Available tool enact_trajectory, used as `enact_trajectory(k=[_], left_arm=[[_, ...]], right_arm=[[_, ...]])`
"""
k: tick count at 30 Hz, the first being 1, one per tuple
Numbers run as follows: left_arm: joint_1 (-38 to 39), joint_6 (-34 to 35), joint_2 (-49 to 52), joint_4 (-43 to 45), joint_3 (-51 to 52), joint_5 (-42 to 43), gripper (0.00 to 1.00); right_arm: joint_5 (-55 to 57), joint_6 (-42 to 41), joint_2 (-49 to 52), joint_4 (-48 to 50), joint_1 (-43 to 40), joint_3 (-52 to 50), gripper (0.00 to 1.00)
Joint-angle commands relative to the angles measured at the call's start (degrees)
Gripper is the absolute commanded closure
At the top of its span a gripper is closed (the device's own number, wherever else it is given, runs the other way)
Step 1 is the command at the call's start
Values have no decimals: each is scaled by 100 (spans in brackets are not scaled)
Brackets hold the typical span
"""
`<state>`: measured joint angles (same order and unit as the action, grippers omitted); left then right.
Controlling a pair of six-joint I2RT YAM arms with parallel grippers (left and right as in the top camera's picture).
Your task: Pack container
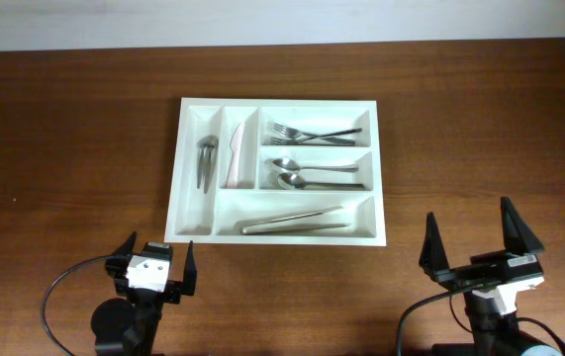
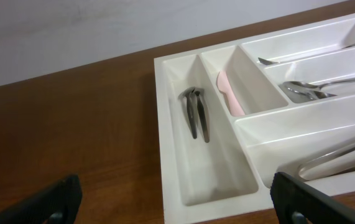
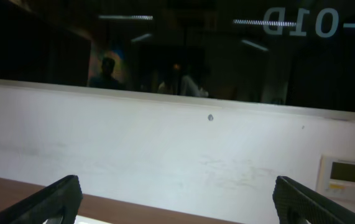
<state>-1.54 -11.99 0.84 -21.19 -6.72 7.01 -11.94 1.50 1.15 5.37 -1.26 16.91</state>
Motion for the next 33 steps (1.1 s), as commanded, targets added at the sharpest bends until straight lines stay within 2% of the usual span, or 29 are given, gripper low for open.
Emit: enact_trajectory(k=[1, 8, 28, 33], left_arm=[[-28, -70, -55, 17, 37, -42, 1], [-28, -72, -46, 20, 37, -44, 1], [-28, -72, -44, 35, 37, -44, 1], [-28, -72, -44, 35, 37, -44, 1]], right_arm=[[212, -28, -96, 162, 138, -188, 1], [669, -26, -96, 221, 173, -463, 1], [662, -31, -96, 212, 173, -1606, 1], [662, -31, -96, -323, 173, -1659, 1]])
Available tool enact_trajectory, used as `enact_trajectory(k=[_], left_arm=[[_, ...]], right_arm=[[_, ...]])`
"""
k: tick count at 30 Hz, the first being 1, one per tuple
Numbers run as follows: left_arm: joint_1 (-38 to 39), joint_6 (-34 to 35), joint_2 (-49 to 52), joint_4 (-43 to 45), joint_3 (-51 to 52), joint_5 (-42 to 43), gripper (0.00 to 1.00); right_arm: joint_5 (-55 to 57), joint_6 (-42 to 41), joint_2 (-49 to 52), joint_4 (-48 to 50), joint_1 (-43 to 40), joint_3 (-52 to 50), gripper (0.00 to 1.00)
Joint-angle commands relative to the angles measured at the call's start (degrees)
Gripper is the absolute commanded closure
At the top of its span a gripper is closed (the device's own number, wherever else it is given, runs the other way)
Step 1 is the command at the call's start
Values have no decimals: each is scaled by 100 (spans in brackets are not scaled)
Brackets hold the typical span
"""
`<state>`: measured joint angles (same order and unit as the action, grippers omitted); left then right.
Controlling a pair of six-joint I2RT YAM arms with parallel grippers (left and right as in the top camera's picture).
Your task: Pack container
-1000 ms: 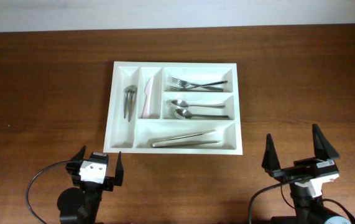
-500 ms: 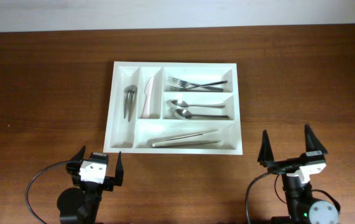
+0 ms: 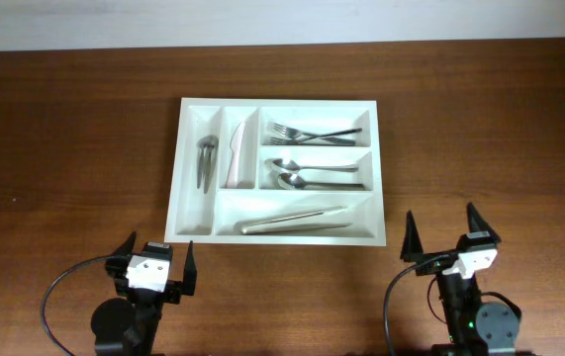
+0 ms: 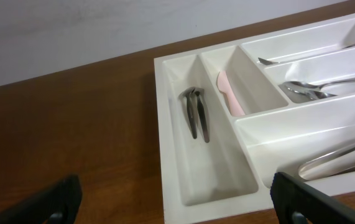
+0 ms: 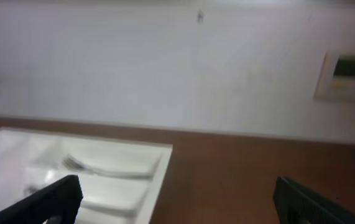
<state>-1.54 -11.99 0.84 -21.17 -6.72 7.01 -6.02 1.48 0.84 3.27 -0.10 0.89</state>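
A white cutlery tray (image 3: 191, 103) lies mid-table. Its compartments hold dark-handled utensils (image 3: 205, 163), a pink knife (image 3: 234, 158), forks (image 3: 312, 133), spoons (image 3: 312, 174) and tongs (image 3: 292, 221). My left gripper (image 3: 154, 260) stands open near the front edge, just left of the tray's near corner, nothing in it. My right gripper (image 3: 444, 242) stands open at the front right, empty. The left wrist view shows the tray (image 4: 165, 143), the utensils (image 4: 196, 112) and the pink knife (image 4: 230, 93). The right wrist view shows the tray's right part (image 5: 158, 171), blurred.
Brown wooden table (image 3: 74, 148) all around the tray, with a pale wall behind it (image 5: 165, 62). A small wall panel (image 5: 345, 74) shows in the right wrist view. Black cables loop at both arm bases (image 3: 59, 287).
My right gripper has dropped and tilted down: its camera saw only the wall and a dark window, and now sees the table and tray. The left arm and cutlery are unchanged.
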Motion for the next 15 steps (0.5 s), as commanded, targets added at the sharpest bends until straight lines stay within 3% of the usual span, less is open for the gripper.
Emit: enact_trajectory(k=[1, 5, 15], left_arm=[[-28, -72, -44, 33, 37, -44, 1], [-28, -72, -44, 33, 37, -44, 1], [-28, -72, -44, 33, 37, -44, 1]], right_arm=[[70, -28, -66, -275, 57, -57, 1], [76, -33, -66, -741, 57, -57, 1], [114, -26, -63, -739, 37, -57, 1]])
